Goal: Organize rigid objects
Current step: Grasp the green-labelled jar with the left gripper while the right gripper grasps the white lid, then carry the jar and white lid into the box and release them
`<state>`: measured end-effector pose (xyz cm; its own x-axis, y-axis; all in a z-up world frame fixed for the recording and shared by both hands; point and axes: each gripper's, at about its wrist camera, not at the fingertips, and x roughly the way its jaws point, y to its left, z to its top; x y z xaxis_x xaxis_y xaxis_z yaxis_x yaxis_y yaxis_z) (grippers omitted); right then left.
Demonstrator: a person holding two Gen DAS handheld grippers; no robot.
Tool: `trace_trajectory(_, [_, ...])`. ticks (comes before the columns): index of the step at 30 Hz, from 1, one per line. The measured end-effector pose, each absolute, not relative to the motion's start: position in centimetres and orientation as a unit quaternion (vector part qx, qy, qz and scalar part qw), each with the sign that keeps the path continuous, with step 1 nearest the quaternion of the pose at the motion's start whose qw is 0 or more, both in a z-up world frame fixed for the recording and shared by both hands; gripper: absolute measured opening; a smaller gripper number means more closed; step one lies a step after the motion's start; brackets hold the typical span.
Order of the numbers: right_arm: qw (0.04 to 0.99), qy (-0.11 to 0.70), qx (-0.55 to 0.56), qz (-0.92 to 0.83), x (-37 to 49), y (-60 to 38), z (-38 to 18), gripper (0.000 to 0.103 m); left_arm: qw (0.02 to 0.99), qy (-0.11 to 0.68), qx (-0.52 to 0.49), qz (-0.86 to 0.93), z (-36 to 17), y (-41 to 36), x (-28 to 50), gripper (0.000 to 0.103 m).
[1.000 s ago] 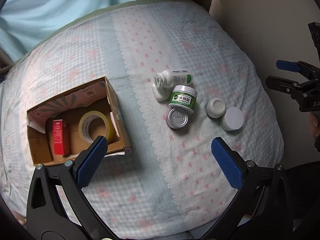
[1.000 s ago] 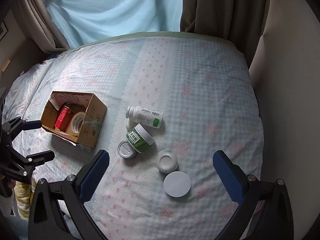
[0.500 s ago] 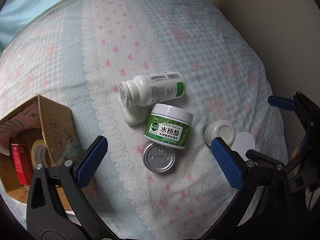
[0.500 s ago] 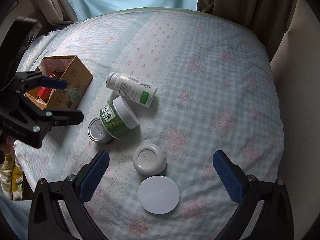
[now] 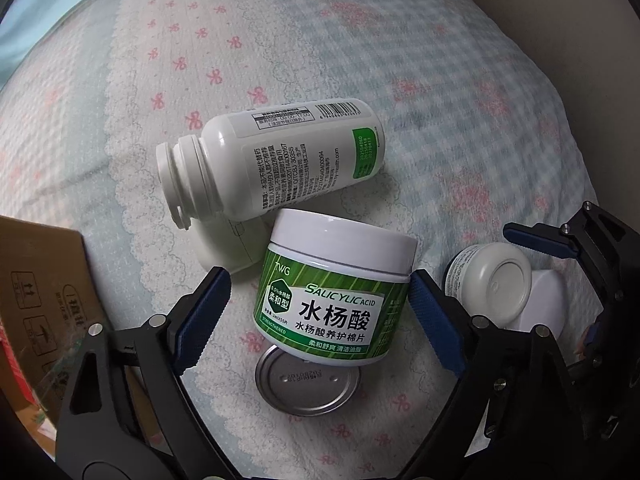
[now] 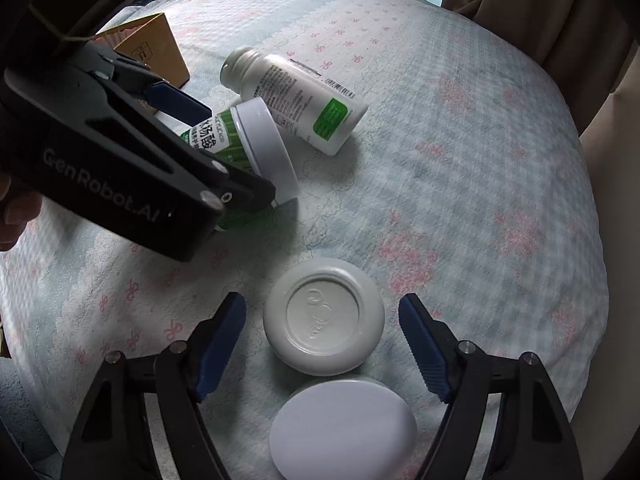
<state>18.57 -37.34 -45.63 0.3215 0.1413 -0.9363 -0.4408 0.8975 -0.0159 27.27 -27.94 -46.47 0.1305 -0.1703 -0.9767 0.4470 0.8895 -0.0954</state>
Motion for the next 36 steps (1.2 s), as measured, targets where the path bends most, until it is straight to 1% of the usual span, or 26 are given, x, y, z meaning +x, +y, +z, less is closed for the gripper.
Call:
trace_trajectory(3, [0.798, 0.559, -0.135, 0.181, 18.7, -37.4, -46.2, 0.068, 0.741, 0.627, 0.126, -0.207, -47.0, -28.5, 27.3, 0.085])
trace_trajectory(4, [0.796, 0.562, -0.135, 0.182, 18.8, -37.4, -46.4, 0.066, 0.740, 0.627, 0.129, -0.207, -47.1, -28.6, 27.3, 0.082])
trace_trajectory(6, [0.791, 0.567, -0.135, 0.185, 18.9, -37.2, -46.7, 0.058, 0.737, 0.629, 0.123, -0.214, -47.2, -28.8, 27.3, 0.073])
trace_trajectory(8, [0.791, 0.567, -0.139, 0.182, 19.0, -37.1, -46.7, 0.054, 0.737, 0.629, 0.129, -0.213, -47.3, -29.0, 27.3, 0.072])
trace_trajectory(17, [0.793, 0.571, -0.128, 0.172, 19.4, -37.0, -46.5, 0.053, 0.739, 0.630, 0.118, -0.209, -47.1, -29.6, 27.5, 0.071])
trace_trajectory(25, [0.806, 0.557, -0.120, 0.162, 18.7, -37.6, -45.1, 0.053, 0.752, 0.613, 0.113, -0.216, -45.2, -29.3, 26.5, 0.071])
trace_trajectory(32, [0.821, 0.540, -0.110, 0.149, 18.0, -38.7, -42.8, 0.053, 0.772, 0.590, 0.093, -0.217, -41.2, -27.7, 25.6, 0.071])
trace_trajectory(36, [0.832, 0.527, -0.104, 0.140, 17.1, -37.7, -40.3, 0.053, 0.784, 0.577, 0.080, -0.216, -38.6, -26.9, 24.5, 0.071])
